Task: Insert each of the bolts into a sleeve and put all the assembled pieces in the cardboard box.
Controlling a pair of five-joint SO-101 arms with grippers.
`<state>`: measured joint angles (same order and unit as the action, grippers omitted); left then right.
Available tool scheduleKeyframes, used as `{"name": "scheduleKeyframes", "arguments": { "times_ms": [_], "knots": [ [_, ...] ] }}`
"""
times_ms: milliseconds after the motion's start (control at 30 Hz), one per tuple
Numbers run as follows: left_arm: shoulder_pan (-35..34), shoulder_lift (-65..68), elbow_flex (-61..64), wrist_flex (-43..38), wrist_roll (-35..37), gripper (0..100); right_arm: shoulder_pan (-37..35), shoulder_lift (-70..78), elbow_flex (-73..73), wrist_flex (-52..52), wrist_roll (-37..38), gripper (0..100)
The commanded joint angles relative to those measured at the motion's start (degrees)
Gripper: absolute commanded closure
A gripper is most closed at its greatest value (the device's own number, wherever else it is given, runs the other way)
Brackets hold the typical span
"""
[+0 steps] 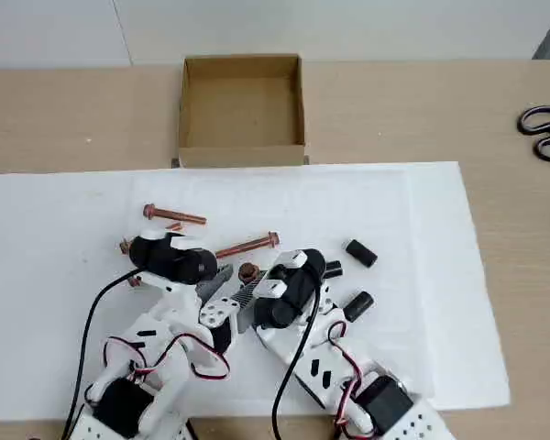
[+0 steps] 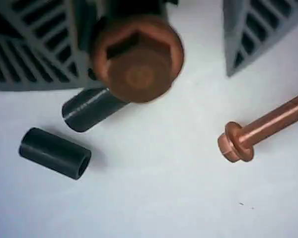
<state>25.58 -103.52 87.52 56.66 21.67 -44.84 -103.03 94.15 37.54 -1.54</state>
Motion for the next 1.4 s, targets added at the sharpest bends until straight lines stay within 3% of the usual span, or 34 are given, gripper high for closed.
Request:
{"name": "scheduleKeyframes", "arguments": {
  "times_ms": [0,500,600,667,900,1033,1200,1367],
  "knots": [
    [-1.41,-0.35,-1.27,0.00,-0.35,83,0.48,-0.84,-4.22,-1.54,-0.09,99.5],
    [-1.49,-0.35,-11.03,0.18,1.76,83,0.48,-0.84,-2.46,-1.63,-0.18,99.5],
    [-2.37,-0.35,-11.56,0.18,1.85,92,0.48,-0.84,-2.37,-1.54,-0.18,99.5],
    [-5.19,-0.44,-11.56,-0.09,1.85,100,0.57,-0.84,-2.37,-1.54,-0.18,99.5],
    [-23.30,-0.35,-9.36,0.26,1.23,99,8.92,-0.75,-0.79,-1.89,-0.26,99.5],
    [-29.71,-0.35,-6.55,-0.09,-2.81,99,14.20,-0.40,-0.70,-6.29,-0.09,99.5],
    [-32.44,-0.44,-4.62,0.18,-2.73,99,17.89,1.63,-2.55,-10.07,1.93,99.5],
    [-32.44,-0.44,-3.74,-0.09,-2.73,99,21.41,11.82,-11.69,-12.09,-0.88,99.5]
  ]
}}
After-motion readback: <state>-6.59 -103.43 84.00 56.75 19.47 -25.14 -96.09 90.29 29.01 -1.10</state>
